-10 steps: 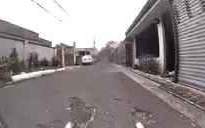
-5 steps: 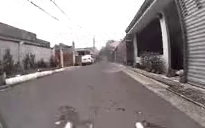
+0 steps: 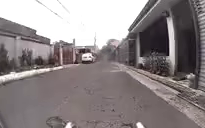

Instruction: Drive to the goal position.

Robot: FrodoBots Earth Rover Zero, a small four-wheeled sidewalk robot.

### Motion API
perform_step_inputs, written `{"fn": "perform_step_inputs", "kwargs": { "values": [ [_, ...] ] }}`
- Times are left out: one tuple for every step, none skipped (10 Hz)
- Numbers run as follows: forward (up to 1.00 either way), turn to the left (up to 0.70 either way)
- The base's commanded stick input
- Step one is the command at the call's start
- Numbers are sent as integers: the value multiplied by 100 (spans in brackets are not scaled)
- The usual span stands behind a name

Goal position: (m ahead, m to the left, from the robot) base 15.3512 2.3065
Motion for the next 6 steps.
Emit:
{"fn": "perform_step_inputs", "kwargs": {
  "values": [
    [70, 0],
    [70, 0],
    [70, 0],
    [70, 0],
    [70, 0],
    [70, 0]
  ]
}}
